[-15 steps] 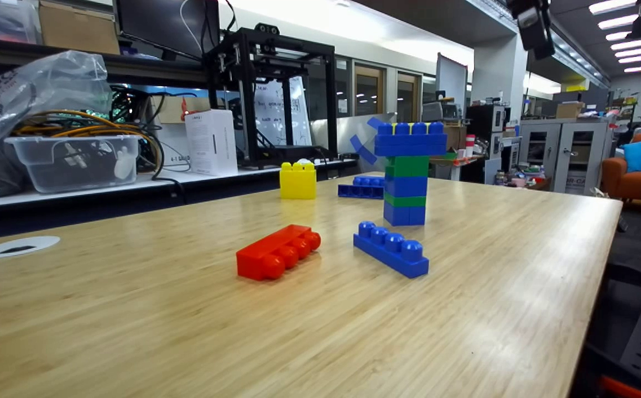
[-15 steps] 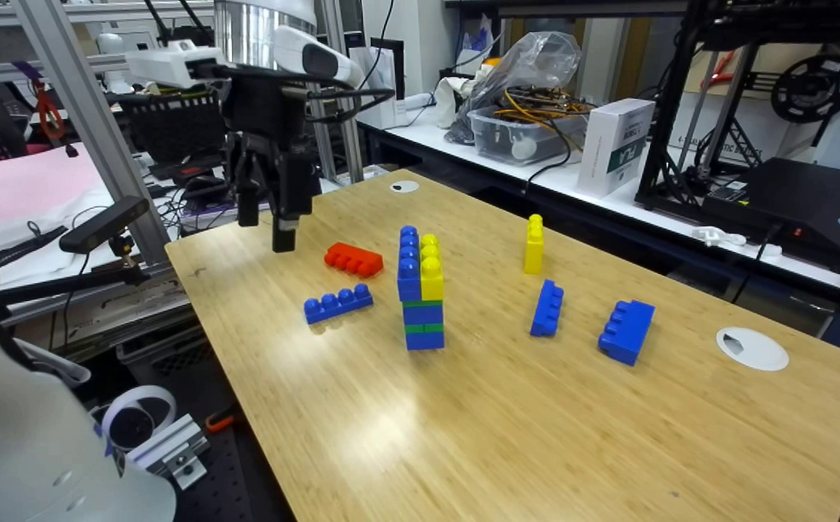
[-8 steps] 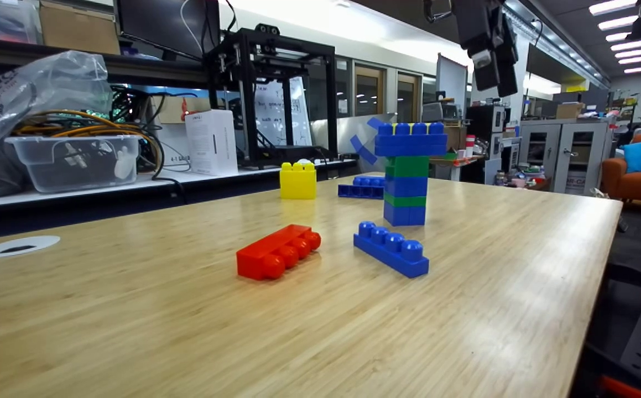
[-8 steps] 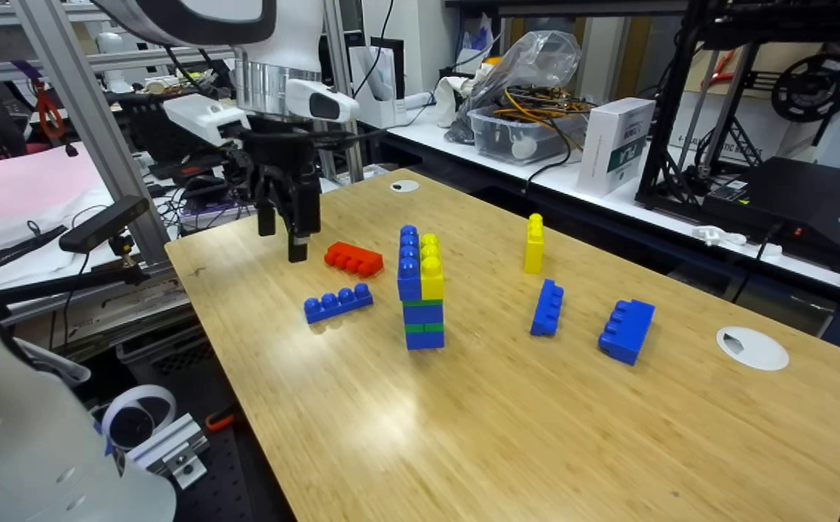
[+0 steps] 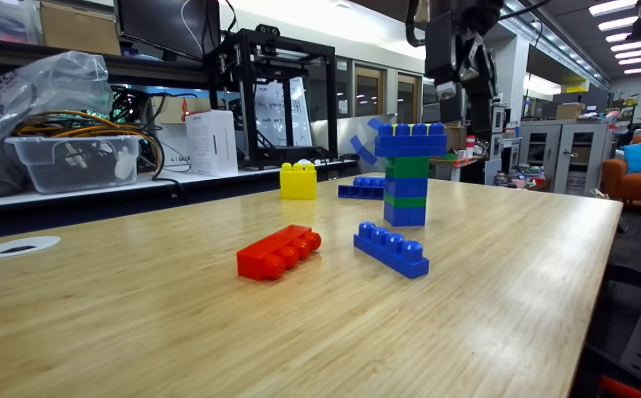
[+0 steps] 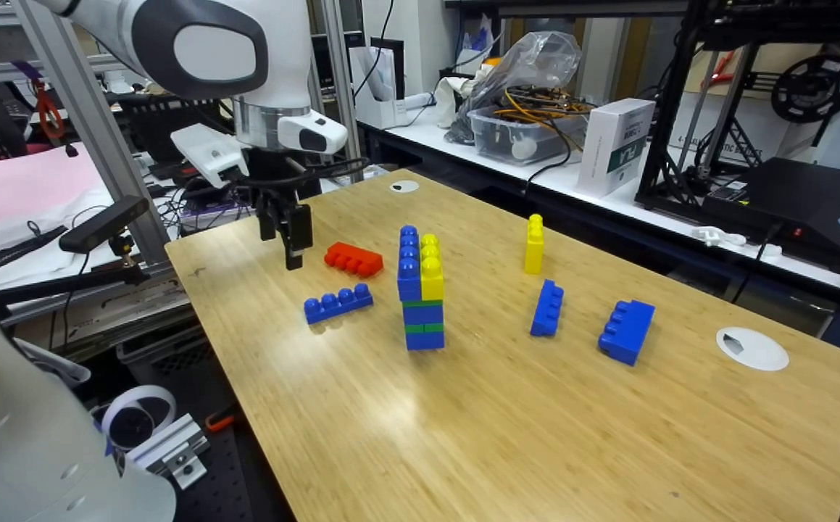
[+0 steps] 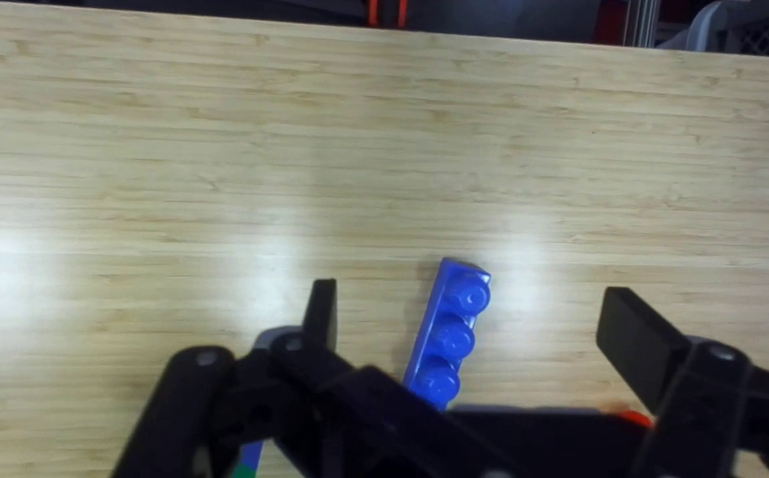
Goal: Put the long blue block on the built tower
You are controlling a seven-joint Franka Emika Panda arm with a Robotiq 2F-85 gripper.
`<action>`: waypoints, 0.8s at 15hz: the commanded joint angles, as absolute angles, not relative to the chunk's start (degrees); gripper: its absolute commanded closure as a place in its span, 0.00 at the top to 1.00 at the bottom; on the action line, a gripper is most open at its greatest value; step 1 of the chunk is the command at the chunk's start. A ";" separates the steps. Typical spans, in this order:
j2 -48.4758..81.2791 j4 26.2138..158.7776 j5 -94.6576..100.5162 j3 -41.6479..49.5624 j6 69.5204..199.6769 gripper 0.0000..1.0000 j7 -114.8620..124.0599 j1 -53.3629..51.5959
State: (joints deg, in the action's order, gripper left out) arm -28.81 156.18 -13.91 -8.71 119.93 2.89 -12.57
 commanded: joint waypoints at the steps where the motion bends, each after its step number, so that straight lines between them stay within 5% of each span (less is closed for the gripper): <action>1: -24.30 156.64 -16.74 -10.15 126.26 1.00 5.62 -13.34; 12: -14.97 156.39 -17.35 -10.95 134.49 1.00 11.63 -13.25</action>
